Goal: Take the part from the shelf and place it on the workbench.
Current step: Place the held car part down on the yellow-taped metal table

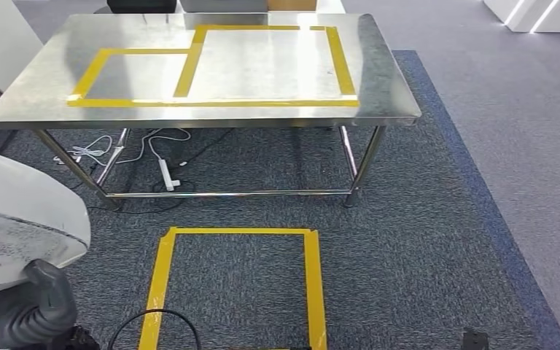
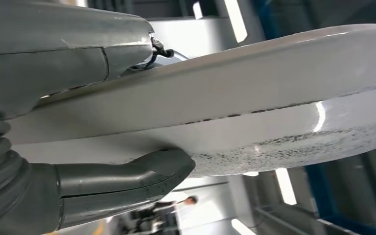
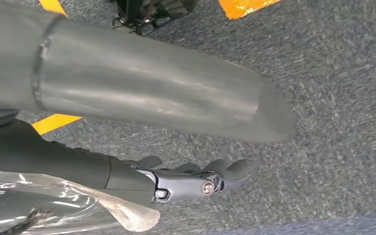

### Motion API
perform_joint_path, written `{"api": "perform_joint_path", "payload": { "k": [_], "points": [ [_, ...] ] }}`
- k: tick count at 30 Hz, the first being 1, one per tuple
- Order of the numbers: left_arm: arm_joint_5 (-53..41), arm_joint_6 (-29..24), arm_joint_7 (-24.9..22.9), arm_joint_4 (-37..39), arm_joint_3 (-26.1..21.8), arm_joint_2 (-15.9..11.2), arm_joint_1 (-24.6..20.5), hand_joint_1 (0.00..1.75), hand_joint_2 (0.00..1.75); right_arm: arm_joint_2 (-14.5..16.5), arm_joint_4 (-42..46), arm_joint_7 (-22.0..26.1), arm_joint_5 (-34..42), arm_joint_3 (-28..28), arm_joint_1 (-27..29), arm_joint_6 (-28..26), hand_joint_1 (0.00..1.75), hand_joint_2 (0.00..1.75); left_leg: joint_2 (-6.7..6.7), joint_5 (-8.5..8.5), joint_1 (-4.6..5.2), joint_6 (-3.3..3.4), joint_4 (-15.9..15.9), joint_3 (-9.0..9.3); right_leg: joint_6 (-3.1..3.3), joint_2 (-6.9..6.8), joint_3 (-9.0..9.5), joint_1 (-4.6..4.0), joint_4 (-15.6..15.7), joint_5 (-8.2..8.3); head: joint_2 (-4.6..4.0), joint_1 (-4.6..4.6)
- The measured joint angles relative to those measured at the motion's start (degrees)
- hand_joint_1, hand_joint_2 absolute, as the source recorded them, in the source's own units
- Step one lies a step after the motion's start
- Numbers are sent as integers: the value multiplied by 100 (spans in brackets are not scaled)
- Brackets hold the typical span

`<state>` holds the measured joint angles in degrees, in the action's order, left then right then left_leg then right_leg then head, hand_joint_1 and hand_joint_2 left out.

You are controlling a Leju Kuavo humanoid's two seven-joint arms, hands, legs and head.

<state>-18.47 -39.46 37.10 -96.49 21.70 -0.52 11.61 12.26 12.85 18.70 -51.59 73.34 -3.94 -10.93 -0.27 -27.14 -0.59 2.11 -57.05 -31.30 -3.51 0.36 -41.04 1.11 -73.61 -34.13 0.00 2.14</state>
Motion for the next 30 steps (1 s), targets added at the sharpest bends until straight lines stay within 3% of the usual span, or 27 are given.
{"api": "perform_joint_path", "payload": {
  "k": [1, 3, 5, 8, 10, 11, 13, 14, 15, 16, 17, 19, 20, 22, 25, 27, 29, 30],
  "points": [
    [-69, -7, 75, -26, -55, 49, 9, 175, 175, -2, 0, -3, -21, -16, 4, 10, 0, 0, 17, -7, -3, -8, -3, 5, -13, -9, 65, 11, 112, 117, 0, 2],
    [-199, -8, 181, -92, -160, 152, 29, 175, 175, -4, 0, 15, -46, -41, 4, 44, 0, 0, 33, -31, -9, -45, -15, 24, -30, -51, 467, 35, 864, 476, 0, 4],
    [-325, -9, 232, -192, -274, 264, 50, 175, 175, -4, -1, 47, -70, -76, -13, 80, 0, 0, 41, -62, 16, -106, -46, 27, 17, -75, 817, 33, 1475, 632, 0, -3],
    [-403, -10, 237, -317, -412, 379, 86, 175, 175, -3, -4, 69, -130, -127, -23, 96, 0, 0, 43, -73, 27, -195, -54, 26, 156, -58, 889, 9, 1567, 611, 0, -11],
    [-423, -11, 237, -392, -489, 438, 108, 175, 175, -3, -7, 84, -144, -161, -23, 119, 0, 0, 42, -171, 8, -251, -197, -18, 241, -55, 914, 14, 1584, 599, 0, -20],
    [-433, -12, 237, -426, -526, 460, 117, 175, 175, -3, -8, 98, -135, -173, -27, 148, 0, 0, 41, -299, 3, -275, -430, -119, 281, -54, 933, 20, 1595, 589, 0, -28],
    [-458, -13, 237, -480, -603, 494, 154, 175, 175, -3, -9, 132, -87, -179, -35, 226, 0, 0, 40, -638, 1, -292, -1204, -494, 335, -49, 962, 4, 1597, 552, 0, -44],
    [-472, -13, 237, -506, -643, 509, 179, 175, 175, -3, -10, 143, -58, -177, -34, 256, 0, 0, 39, -752, 3, -290, -1565, -689, 348, -42, 982, -10, 1597, 534, 0, -45],
    [-484, -13, 237, -531, -679, 523, 202, 175, 175, -2, -12, 147, -36, -174, -32, 275, 0, 0, 39, -763, 6, -278, -1770, -816, 355, -32, 1008, -25, 1596, 514, 0, -46],
    [-492, -13, 237, -557, -710, 535, 216, 175, 175, -2, -15, 142, -24, -172, -30, 285, 0, 0, 39, -652, 13, -253, -1753, -841, 356, -19, 1045, -40, 1596, 490, 0, -48],
    [-496, -13, 237, -583, -737, 547, 225, 175, 175, -2, -19, 133, -21, -170, -31, 286, 0, 0, 36, -441, 25, -213, -1509, -756, 353, -6, 1090, -54, 1596, 463, 0, -50],
    [-498, -13, 237, -648, -794, 570, 236, 175, 175, 0, -29, 108, -21, -169, -39, 286, 0, 0, 27, -18, 72, -86, -756, -448, 335, 9, 1162, -73, 1601, 394, 0, -50],
    [-499, -13, 237, -686, -826, 582, 242, 175, 175, 1, -34, 96, -19, -168, -46, 286, 0, 0, 25, 58, 98, -33, -442, -313, 311, 16, 1170, -77, 1605, 358, 0, -56],
    [-498, -13, 237, -758, -874, 611, 259, 175, 175, 4, -44, 75, -9, -163, -54, 294, 0, 0, 21, -18, 130, 29, -147, -191, 229, 15, 1193, -70, 1611, 347, 0, -57],
    [-494, -13, 237, -840, -912, 663, 294, 175, 175, 5, -53, 41, 0, -161, -64, 313, 0, 0, 6, -58, 105, 84, 40, 22, 122, 3, 1225, -50, 1440, 377, 0, -60],
    [-492, -13, 238, -875, -928, 695, 307, 175, 175, 6, -57, 32, -1, -163, -80, 313, 0, 0, 15, -107, 81, 102, 98, 179, 75, -2, 935, -40, 948, 199, 0, -48],
    [-491, -13, 238, -890, -940, 717, 317, 175, 175, 3, -59, 29, -2, -165, -78, 313, 0, 0, 15, -204, 74, 100, 104, 281, 29, -3, 446, -27, 283, -63, 0, -42],
    [-487, -13, 238, -891, -945, 723, 326, 175, 175, 2, -59, 27, -1, -164, -65, 313, 0, 0, 13, -267, 68, 90, 104, 348, 8, -4, 239, -20, 92, -149, 0, -42]
  ]
}}
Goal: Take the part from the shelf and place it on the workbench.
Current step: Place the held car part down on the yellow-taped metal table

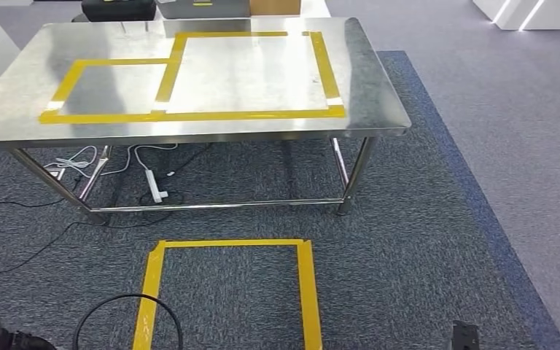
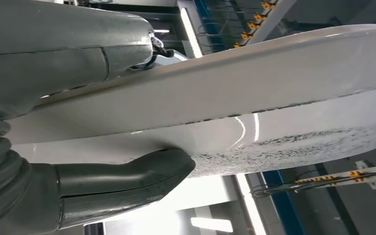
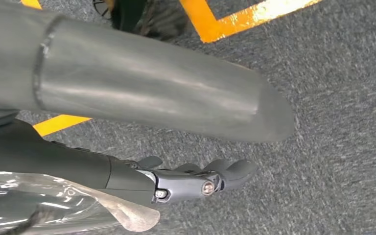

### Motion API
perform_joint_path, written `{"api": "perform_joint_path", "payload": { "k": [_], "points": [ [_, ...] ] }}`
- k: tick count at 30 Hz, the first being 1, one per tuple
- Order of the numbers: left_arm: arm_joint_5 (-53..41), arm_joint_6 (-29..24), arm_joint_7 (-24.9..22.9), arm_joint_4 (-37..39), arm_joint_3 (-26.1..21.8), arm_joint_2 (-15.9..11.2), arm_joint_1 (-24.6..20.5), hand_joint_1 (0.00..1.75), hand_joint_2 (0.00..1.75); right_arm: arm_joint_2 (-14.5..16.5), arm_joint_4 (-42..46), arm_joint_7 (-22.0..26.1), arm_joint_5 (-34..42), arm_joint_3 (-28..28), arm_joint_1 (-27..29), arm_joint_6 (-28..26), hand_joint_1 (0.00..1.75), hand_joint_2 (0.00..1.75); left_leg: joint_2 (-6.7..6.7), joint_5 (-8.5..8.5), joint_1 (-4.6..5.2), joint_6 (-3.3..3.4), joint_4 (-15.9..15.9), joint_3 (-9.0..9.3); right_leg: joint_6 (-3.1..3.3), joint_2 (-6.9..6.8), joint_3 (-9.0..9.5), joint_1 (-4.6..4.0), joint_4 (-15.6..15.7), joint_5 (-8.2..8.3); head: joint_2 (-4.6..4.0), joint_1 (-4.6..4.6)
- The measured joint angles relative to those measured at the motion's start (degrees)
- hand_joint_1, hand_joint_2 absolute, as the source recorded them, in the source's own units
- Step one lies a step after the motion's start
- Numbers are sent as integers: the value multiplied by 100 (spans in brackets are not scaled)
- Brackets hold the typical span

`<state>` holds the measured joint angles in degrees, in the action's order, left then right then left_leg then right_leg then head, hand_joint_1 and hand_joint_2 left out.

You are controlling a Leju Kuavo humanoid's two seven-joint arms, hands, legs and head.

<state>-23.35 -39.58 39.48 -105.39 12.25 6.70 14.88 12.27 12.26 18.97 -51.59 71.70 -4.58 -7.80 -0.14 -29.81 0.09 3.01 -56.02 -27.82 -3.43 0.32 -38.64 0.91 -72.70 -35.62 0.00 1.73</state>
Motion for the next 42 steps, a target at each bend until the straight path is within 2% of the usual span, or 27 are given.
{"api": "perform_joint_path", "payload": {
  "k": [2, 3, 4, 6, 7, 9, 10, 12, 13, 15, 16, 17, 18, 21, 22, 24, 25, 27, 28, 30, 31, 32, 33, 36, 37, 40, 42],
  "points": [
    [18, 0, -1, 0, -8, 11, 15, 175, 175, -1, 0, -4, 0, 3, 28, 0, 0, 0, -6, -156, -25, -37, -1, 195, -39, -7, -170, 17, 159, 76, 0, 4],
    [29, 0, -1, 0, -11, 16, 20, 175, 175, 0, -1, -4, -1, 3, 41, 1, 0, 0, -7, -254, -40, -64, -1, 313, -53, -24, -154, 31, 470, 287, 0, 5],
    [39, 0, -1, 0, -15, 21, 21, 175, 175, 2, -5, -5, -4, 1, 58, 2, 0, 0, -6, -360, -48, -96, -8, 430, -55, -62, -128, 45, 793, 617, 0, 10],
    [48, 0, 0, -6, -23, 32, 29, 175, 175, 4, -19, -17, -21, -3, 79, 9, 0, 0, -4, -546, -52, -172, 15, 601, 21, -128, -38, 33, 1171, 1023, 0, 10],
    [50, 0, 1, -14, -26, 40, 30, 175, 175, 5, -25, -22, -30, -5, 80, 12, 0, 0, -3, -595, -53, -214, 25, 680, 87, -141, 12, 14, 1208, 1068, 0, 8],
    [52, 0, 1, -36, -29, 54, 16, 175, 175, 5, -26, -26, -37, -7, 53, 15, 0, 0, 0, -521, -66, -291, -143, 698, 219, -111, 184, -4, 1228, 929, 0, -14],
    [51, 0, 2, -44, -31, 58, 8, 175, 175, 4, -26, -24, -38, -8, 41, 15, 0, 0, 1, -404, -69, -319, -413, 586, 264, -98, 273, 5, 1262, 871, 0, -24],
    [50, 0, 3, -52, -32, 58, 4, 175, 175, -1, -25, -20, -38, -10, 24, 16, 0, 0, 2, -282, -74, -357, -1193, 75, 327, -75, 482, 25, 1336, 759, 0, -58],
    [48, 0, 3, -53, -32, 56, 9, 175, 175, -3, -25, -19, -38, -9, 24, 15, 0, 0, 2, -372, -73, -366, -1538, -220, 341, -64, 594, 26, 1370, 693, 0, -71],
    [49, 0, 3, -53, -32, 53, 19, 175, 175, -3, -26, -21, -39, -9, 32, 16, 0, 0, 2, -844, -70, -364, -1885, -726, 342, -23, 830, 25, 1423, 539, 0, -86],
    [49, 0, 3, -53, -32, 52, 22, 175, 175, -3, -26, -24, -41, -9, 37, 17, 0, 0, 2, -1056, -67, -352, -1869, -893, 334, 3, 953, 25, 1436, 451, 0, -86],
    [49, 0, 3, -54, -32, 51, 25, 175, 175, -3, -26, -26, -42, -9, 42, 19, 0, 0, 2, -1147, -61, -333, -1748, -1014, 326, 27, 1085, 25, 1444, 354, 0, -91],
    [49, 0, 3, -54, -32, 50, 32, 175, 175, -3, -26, -27, -42, -9, 49, 20, 0, 0, 2, -1020, -49, -302, -1534, -1091, 317, 45, 1205, 25, 1449, 253, 0, -99],
    [48, 0, 3, -52, -34, 46, 73, 175, 175, -1, -35, -34, -47, -8, 89, 27, 0, 0, -22, 260, 29, -181, -756, -1169, 252, 65, 1521, 16, 1498, -45, -17, -241],
    [47, 0, 3, -59, -35, 46, 80, 175, 175, 1, -40, -37, -49, -9, 91, 30, 0, 0, -41, 508, 48, -158, -624, -1153, 209, 64, 1644, 10, 1524, -102, -24, -310],
    [46, 0, 4, -78, -41, 58, 72, 175, 175, 0, -44, -40, -52, -10, 59, 37, 0, 0, -69, 465, 43, -124, -526, -1025, 117, 49, 1767, 4, 1498, -65, -26, -406],
    [45, 0, 4, -87, -44, 67, 65, 175, 175, -1, -44, -35, -56, -13, 40, 39, 0, 0, -74, 443, 28, -99, -466, -934, 82, 40, 1736, 5, 1364, 14, -24, -414],
    [41, 0, 5, -93, -48, 81, 64, 175, 175, -3, -45, -37, -77, -26, -4, 48, 0, 0, -72, 379, 0, -55, -367, -743, 36, 22, 1367, 7, 811, 82, -20, -411],
    [40, 0, 5, -94, -50, 85, 63, 175, 175, -3, -45, -38, -95, -37, -14, 50, 0, 0, -68, 325, -2, -40, -337, -665, 28, 15, 1113, 8, 473, -1, -20, -414],
    [38, 0, 5, -94, -50, 89, 63, 175, 175, -4, -46, -43, -129, -55, -12, 50, 0, 0, -77, 197, -3, -25, -310, -514, 19, 12, 626, 7, 16, -378, -20, -449],
    [38, 1, 5, -94, -51, 90, 64, 175, 175, -5, -46, -45, -137, -59, -5, 47, 0, 0, -84, 124, -3, -23, -307, -423, 19, 12, 454, 5, -26, -522, -20, -461],
    [37, 1, 5, -94, -50, 90, 65, 175, 175, -5, -46, -45, -141, -61, 1, 44, 0, 0, -90, 48, -2, -25, -307, -322, 19, 12, 343, 2, 67, -533, -20, -467],
    [35, 1, 5, -93, -50, 91, 65, 175, 175, -5, -46, -46, -142, -62, 7, 42, 0, 0, -93, -29, -2, -32, -307, -214, 26, 10, 292, -1, 293, -369, -20, -470],
    [3, 2, 5, -89, -47, 98, 57, 175, 175, -5, -46, -59, -149, -72, 36, 38, 0, 0, -104, -242, 6, -89, -308, 40, 117, -34, 288, -34, 1084, 568, -25, -531],
    [-16, 2, 5, -89, -46, 103, 54, 175, 175, -5, -46, -66, -152, -78, 41, 36, 0, 0, -111, -285, 6, -124, -303, 94, 167, -46, 312, -51, 1186, 731, -28, -566],
    [-109, 2, 5, -89, -48, 121, 46, 175, 175, -2, -46, -78, -156, -95, 26, 39, 0, 0, -111, -296, 3, -221, -362, 169, 287, -37, 445, -57, 1275, 774, -31, -605],
    [-195, 2, 5, -86, -48, 124, 27, 175, 175, 2, -46, -78, -156, -102, 10, 51, 0, 0, -88, -403, -5, -260, -670, 15, 335, -30, 535, -28, 1356, 779, -31, -612]
  ]
}}
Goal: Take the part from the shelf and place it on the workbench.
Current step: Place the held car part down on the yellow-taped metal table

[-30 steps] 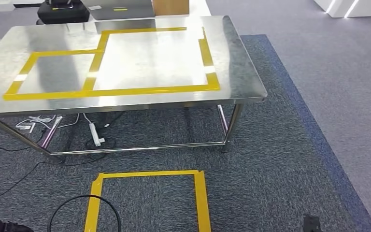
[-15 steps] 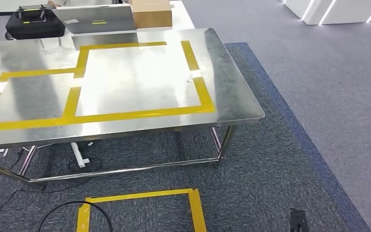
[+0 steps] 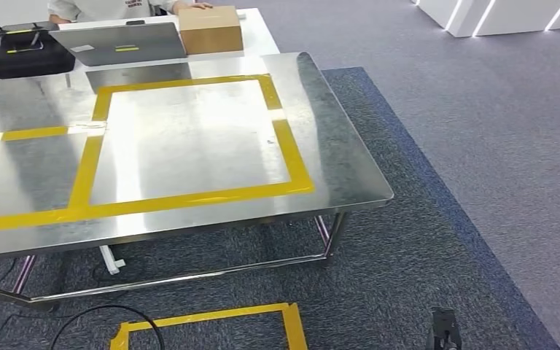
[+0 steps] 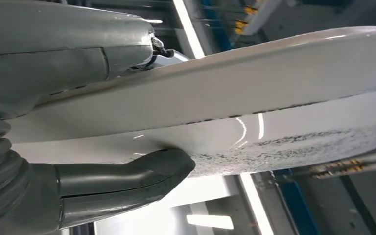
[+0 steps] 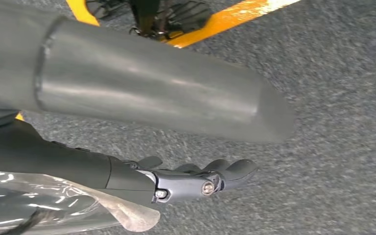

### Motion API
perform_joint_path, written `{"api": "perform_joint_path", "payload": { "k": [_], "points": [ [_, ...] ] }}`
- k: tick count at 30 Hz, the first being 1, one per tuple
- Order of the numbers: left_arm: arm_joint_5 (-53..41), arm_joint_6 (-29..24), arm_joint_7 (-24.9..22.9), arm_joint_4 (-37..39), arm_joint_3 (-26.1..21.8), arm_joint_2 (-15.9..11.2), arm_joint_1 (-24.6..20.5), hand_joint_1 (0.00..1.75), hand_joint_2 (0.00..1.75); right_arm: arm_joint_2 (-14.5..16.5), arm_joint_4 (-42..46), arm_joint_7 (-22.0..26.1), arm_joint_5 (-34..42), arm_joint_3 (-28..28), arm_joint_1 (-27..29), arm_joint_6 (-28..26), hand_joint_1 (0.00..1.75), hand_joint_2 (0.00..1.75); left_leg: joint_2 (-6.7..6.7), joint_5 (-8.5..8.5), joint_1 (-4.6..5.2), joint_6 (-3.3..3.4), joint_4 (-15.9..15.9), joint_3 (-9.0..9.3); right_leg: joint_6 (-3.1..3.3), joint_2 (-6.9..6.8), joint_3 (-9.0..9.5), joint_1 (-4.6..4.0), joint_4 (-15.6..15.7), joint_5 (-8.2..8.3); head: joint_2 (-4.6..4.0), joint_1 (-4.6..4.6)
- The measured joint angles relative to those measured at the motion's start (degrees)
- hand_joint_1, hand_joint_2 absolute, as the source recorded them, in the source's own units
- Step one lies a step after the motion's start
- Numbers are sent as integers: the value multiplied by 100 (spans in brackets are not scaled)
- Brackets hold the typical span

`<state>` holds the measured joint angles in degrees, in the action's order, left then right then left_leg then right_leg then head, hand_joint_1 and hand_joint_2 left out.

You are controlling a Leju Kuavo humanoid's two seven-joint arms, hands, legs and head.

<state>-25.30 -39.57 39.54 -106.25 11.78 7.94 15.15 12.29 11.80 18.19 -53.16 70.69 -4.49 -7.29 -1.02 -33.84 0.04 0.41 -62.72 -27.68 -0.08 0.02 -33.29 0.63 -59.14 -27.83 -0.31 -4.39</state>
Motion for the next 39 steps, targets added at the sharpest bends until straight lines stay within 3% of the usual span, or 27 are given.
{"api": "perform_joint_path", "payload": {
  "k": [3, 4, 5, 8, 10, 12, 14, 16, 18, 19, 20, 21, 23, 25, 28, 30, 33, 34, 35, 36, 37, 39],
  "points": [
    [-143, 0, 0, 20, -3, -7, -8, 175, 175, -1, -1, -10, -13, -5, 0, 13, 0, 0, 19, -411, -37, -78, -915, -585, 45, -6, 58, 5, 35, -46, 0, -10],
    [-193, -1, 0, 30, -7, -9, -7, 175, 175, -1, -1, -15, -24, -8, 4, 16, 0, 0, 21, -446, -43, -100, -1082, -741, 47, -5, 81, 5, 35, -71, 0, -11],
    [-237, -1, 0, 40, -12, -11, -7, 175, 175, 0, -2, -21, -38, -12, 7, 19, 0, 0, 22, -353, -46, -109, -1068, -818, 43, -1, 114, 5, 35, -100, 0, -11],
    [-281, -1, 0, 60, -20, -25, -9, 175, 175, 2, -5, -28, -67, -25, 11, 21, 0, 0, 29, 354, -32, -65, -209, -644, 11, 15, 256, 1, 37, -185, 0, -10],
    [-290, -1, 0, 72, -25, -38, -11, 175, 175, 2, -7, -31, -69, -40, 10, 22, 0, 0, 40, 403, 7, -9, 185, -575, -46, 16, 285, -10, 39, -232, 0, -25],
    [-296, -1, 0, 81, -31, -46, -8, 175, 175, 3, -9, -34, -71, -50, 5, 25, 0, 0, 42, 380, 26, 66, 271, -568, -126, 11, 264, -24, 50, -286, 0, -18],
    [-351, -1, 0, 83, -38, -45, -10, 175, 175, 3, -12, -36, -75, -53, -4, 26, 0, 0, 48, 535, -6, 137, 337, -508, -191, 10, 256, -26, -12, -381, -1, 13],
    [-477, -2, 0, 87, -63, -33, -15, 175, 175, 3, -14, -37, -81, -61, -9, 26, 0, 0, 62, 563, -29, 182, 378, -478, -238, 7, 61, -11, -441, -649, -1, 54],
    [-631, -2, -4, 104, -139, -21, -14, 175, 175, 2, -16, -38, -85, -69, -6, 30, 0, 0, 65, 543, -23, 210, 379, -476, -274, 3, -346, 0, -1171, -977, 0, 100],
    [-696, -2, -11, 120, -200, -17, -14, 175, 175, 2, -17, -37, -86, -72, -3, 36, 0, 0, 63, 528, -20, 217, 378, -469, -284, 3, -513, 3, -1425, -1027, 0, 117],
    [-748, -2, -23, 138, -269, -13, -14, 175, 175, 2, -19, -37, -85, -72, 1, 40, 0, 0, 60, 508, -19, 218, 377, -453, -287, 3, -592, 3, -1483, -953, 0, 130],
    [-777, -2, -45, 155, -337, -10, -14, 175, 175, 2, -20, -36, -84, -73, 3, 48, 0, 0, 56, 484, -19, 212, 377, -425, -283, 3, -558, 3, -1310, -761, 0, 146],
    [-798, -1, -108, 183, -454, -9, -15, 175, 175, 3, -22, -27, -83, -75, 4, 70, 0, 0, 53, 421, -14, 181, 377, -356, -255, 1, -281, -1, -577, -283, 0, 172],
    [-820, -1, -169, 206, -536, -9, -20, 175, 175, 4, -27, -2, -84, -82, 4, 101, 0, 0, 52, 380, 2, 128, 362, -336, -211, 4, -59, -13, -80, -80, 1, 185],
    [-883, -2, -258, 230, -611, -10, -23, 175, 175, 14, -35, 23, -106, -97, 27, 130, 0, 0, 51, 363, 11, 56, 372, -337, -136, 5, -15, -13, -5, -94, 3, 186],
    [-933, -2, -337, 238, -630, -22, -30, 175, 175, 28, -38, 24, -150, -113, 36, 143, 0, 0, 56, 238, 7, -4, 208, -389, -74, -12, 35, 14, 39, -96, 4, 175],
    [-969, -4, -430, 266, -643, -56, -36, 175, 175, 36, -39, 22, -193, -147, 38, 151, 0, 0, 61, -186, -22, -79, -784, -877, 4, -74, 106, 22, 60, -135, 4, 163],
    [-971, -4, -448, 278, -648, -67, -34, 175, 175, 36, -39, 21, -196, -158, 41, 153, 0, 0, 61, -255, -31, -91, -1087, -1052, 13, -103, 126, 19, 60, -152, 4, 163],
    [-972, -4, -464, 289, -654, -77, -33, 175, 175, 37, -39, 22, -198, -169, 44, 157, 0, 0, 62, -221, -34, -96, -1218, -1151, 16, -136, 149, 18, 59, -170, 4, 163],
    [-972, -4, -478, 299, -662, -87, -33, 175, 175, 37, -39, 26, -199, -180, 44, 166, 0, 0, 75, -54, -36, -90, -1098, -1132, 11, -174, 181, 18, 59, -190, 4, 162],
    [-972, -4, -493, 307, -668, -98, -34, 175, 175, 37, -39, 32, -202, -190, 43, 180, 0, 0, 108, 186, -35, -75, -794, -1018, 3, -213, 218, 17, 59, -214, 4, 162],
    [-970, -4, -540, 319, -675, -121, -41, 175, 175, 39, -40, 46, -226, -212, 43, 207, 0, 0, 350, 544, 12, -20, -55, -702, -34, -293, 281, -1, 54, -267, 4, 153]
  ]
}}
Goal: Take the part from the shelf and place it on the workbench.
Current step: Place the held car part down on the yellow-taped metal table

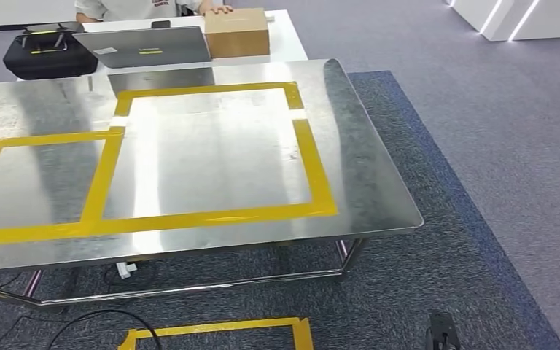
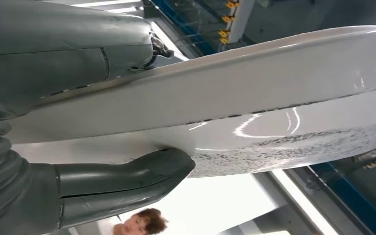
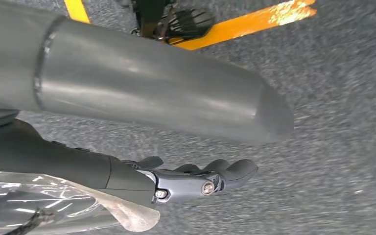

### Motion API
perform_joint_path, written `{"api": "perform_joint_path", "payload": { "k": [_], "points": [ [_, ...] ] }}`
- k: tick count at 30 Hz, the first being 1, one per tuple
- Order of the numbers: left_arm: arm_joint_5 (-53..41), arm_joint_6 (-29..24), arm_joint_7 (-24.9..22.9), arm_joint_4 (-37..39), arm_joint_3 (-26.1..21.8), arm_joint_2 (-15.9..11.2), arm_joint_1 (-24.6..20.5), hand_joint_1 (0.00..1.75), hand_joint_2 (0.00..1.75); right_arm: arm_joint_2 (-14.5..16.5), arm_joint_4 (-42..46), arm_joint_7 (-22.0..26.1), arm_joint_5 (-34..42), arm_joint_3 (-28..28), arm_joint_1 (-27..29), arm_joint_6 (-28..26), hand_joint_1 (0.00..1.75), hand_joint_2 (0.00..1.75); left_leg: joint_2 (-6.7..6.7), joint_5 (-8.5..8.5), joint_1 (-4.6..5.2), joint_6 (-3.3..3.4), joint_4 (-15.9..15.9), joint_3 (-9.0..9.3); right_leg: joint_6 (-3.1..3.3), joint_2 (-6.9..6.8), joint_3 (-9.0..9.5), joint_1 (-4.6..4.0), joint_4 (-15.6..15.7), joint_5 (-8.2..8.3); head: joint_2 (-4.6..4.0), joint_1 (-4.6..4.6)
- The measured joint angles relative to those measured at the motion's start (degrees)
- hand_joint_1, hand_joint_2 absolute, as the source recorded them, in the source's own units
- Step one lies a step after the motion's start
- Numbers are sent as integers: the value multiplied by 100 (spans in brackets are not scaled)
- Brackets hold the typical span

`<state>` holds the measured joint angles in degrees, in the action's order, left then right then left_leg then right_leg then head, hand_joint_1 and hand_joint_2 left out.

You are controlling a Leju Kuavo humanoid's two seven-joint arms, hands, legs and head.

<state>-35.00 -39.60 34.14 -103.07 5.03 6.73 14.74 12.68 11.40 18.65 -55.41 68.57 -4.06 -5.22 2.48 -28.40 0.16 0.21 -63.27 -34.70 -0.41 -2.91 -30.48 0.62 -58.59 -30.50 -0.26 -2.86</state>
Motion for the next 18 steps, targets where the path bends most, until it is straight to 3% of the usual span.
{"api": "perform_joint_path", "payload": {
  "k": [2, 4, 6, 7, 9, 10, 11, 12, 13, 15, 17, 18],
  "points": [
    [3, 0, -30, 7, -2, -18, -11, 175, 175, 3, -2, 8, -38, -20, 3, 9, 0, 0, 176, 43, 59, 57, 329, 122, -56, -94, 18, -29, -1, -36, 0, -18],
    [5, 0, -35, 11, -7, -28, -7, 175, 175, 5, -4, 10, -60, -31, 0, 9, 0, 0, 85, 44, 66, 108, 385, 110, -114, -205, 36, -40, 15, -56, 0, -25],
    [4, 0, -34, 13, -13, -35, -5, 175, 175, 6, -5, 13, -66, -39, -11, 9, 0, 0, -38, 77, 32, 165, 432, 118, -176, -99, -2, -25, -91, -172, 0, -12],
    [4, 0, -37, 14, -13, -36, -8, 175, 175, 6, -5, 12, -69, -46, -15, 8, 0, 0, -95, 93, 9, 191, 453, 123, -204, 23, -98, -15, -303, -308, 0, 7],
    [1, 0, -65, 21, -12, -41, -10, 175, 175, 6, -5, -3, -74, -64, -5, 7, 0, 0, -208, 101, -8, 213, 456, 114, -233, 227, -442, 3, -1013, -646, 0, 50],
    [0, 0, -95, 29, -11, -45, -5, 175, 175, 6, -5, -22, -79, -74, 5, 6, 0, 0, -273, 101, -10, 216, 456, 113, -244, 258, -624, 6, -1360, -760, 0, 69],
    [-2, 0, -128, 39, -11, -51, 1, 175, 175, 6, -5, -45, -86, -82, 15, 4, 0, 0, -344, 101, -12, 216, 454, 115, -252, 268, -739, 8, -1544, -763, 0, 79],
    [-4, 0, -159, 49, -12, -57, 7, 175, 175, 5, -5, -69, -97, -90, 21, 3, 0, 0, -419, 100, -15, 214, 452, 121, -256, 278, -758, 10, -1516, -654, 0, 83],
    [-9, 0, -188, 56, -12, -63, 13, 175, 175, 4, -5, -89, -117, -100, 24, 1, 0, 0, -496, 98, -23, 208, 450, 131, -258, 307, -668, 16, -1260, -445, 0, 87],
    [-25, 0, -217, 64, -11, -75, 13, 175, 175, 4, -7, -111, -154, -122, 25, 0, 0, 0, -638, 89, -33, 166, 435, 136, -264, 571, -347, 56, -485, -59, 0, 100],
    [-40, 0, -225, 70, -8, -84, 7, 175, 175, 4, -13, -119, -171, -138, 24, 1, 0, 0, -766, 102, -34, 95, 417, 96, -237, 812, -139, 89, -69, 36, 1, 113],
    [-43, 0, -226, 73, -7, -89, 9, 175, 175, 4, -15, -124, -173, -142, 25, 1, 0, 0, -832, 122, -38, 55, 416, 71, -209, 825, -112, 85, -45, 17, 2, 115]
  ]
}}
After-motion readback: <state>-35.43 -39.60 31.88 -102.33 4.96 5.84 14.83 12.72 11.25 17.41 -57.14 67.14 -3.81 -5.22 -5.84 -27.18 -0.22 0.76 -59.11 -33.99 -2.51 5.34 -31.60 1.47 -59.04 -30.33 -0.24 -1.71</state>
